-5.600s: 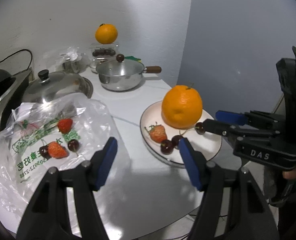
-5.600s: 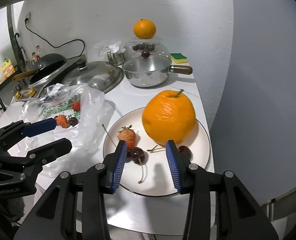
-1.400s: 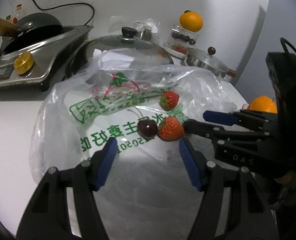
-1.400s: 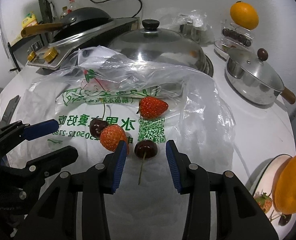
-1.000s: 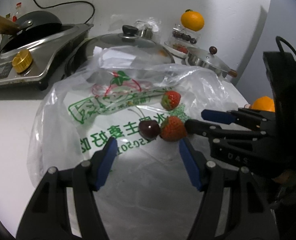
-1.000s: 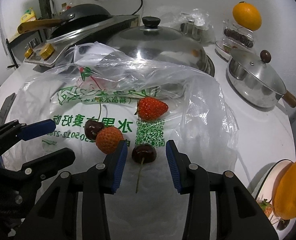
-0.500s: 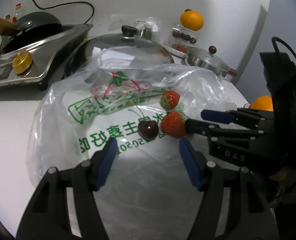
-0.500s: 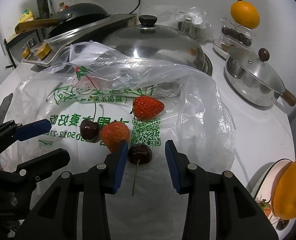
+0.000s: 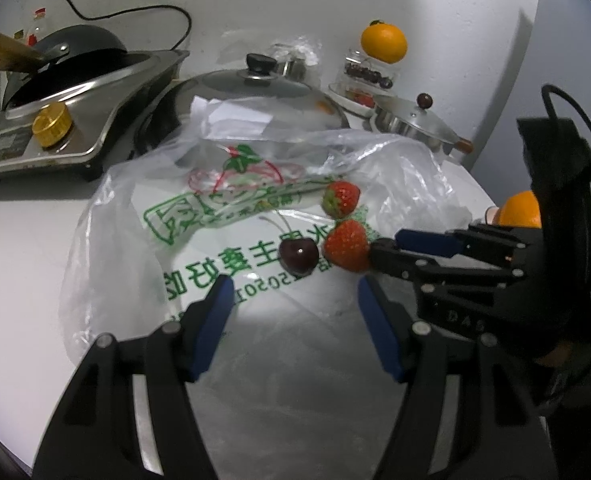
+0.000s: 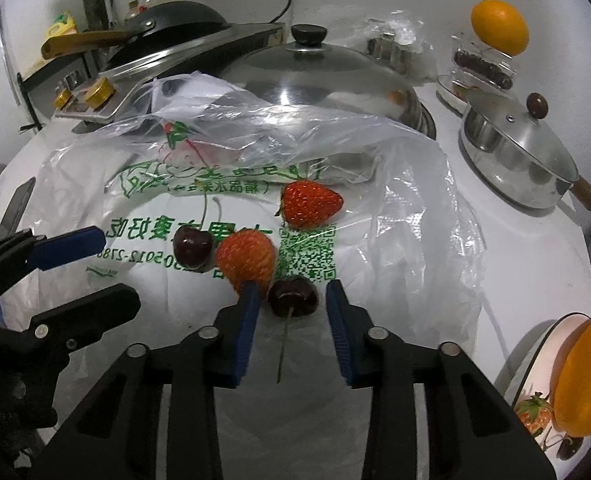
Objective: Organize fruits
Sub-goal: 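Close the right gripper on the cherry stem-side while the left gripper approaches the strawberry, then close the left gripper on the strawberry while the right gripper holds the cherry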
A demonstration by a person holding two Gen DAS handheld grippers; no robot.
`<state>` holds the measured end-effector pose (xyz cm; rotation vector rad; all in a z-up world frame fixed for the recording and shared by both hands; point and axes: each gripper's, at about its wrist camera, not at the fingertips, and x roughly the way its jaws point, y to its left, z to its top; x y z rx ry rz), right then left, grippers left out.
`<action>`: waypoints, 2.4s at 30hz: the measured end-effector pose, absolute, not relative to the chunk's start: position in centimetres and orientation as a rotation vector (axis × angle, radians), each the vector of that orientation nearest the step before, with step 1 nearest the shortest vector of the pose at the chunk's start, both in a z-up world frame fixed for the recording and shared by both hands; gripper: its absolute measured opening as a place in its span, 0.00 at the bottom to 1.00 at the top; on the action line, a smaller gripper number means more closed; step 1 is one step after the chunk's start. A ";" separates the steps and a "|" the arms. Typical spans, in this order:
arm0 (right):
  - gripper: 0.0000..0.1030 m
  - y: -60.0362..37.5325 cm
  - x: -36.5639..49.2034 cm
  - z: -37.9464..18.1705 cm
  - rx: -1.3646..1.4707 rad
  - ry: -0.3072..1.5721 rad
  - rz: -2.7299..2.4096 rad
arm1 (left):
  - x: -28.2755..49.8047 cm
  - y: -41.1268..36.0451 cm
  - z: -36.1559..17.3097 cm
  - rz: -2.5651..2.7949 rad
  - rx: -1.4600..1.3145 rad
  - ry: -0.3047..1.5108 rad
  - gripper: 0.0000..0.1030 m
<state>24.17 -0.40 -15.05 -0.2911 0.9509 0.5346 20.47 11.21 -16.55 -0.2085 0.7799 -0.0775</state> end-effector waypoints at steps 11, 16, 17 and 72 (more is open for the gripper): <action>0.27 -1.3 24.2 -14.4 -0.255 0.922 0.579 | 20.5 10.4 -16.1 -0.061 -0.190 0.785 0.64; 0.27 -2.1 23.6 -12.8 -0.238 0.878 0.582 | 20.5 9.7 -15.7 -0.064 -0.167 0.784 0.64; 0.27 -2.3 23.5 -12.6 -0.237 0.874 0.582 | 20.5 9.5 -15.6 -0.065 -0.161 0.783 0.64; 0.28 -6.4 22.8 -10.2 -0.238 0.816 0.561 | 23.4 6.2 -14.5 -0.102 -0.071 0.769 0.64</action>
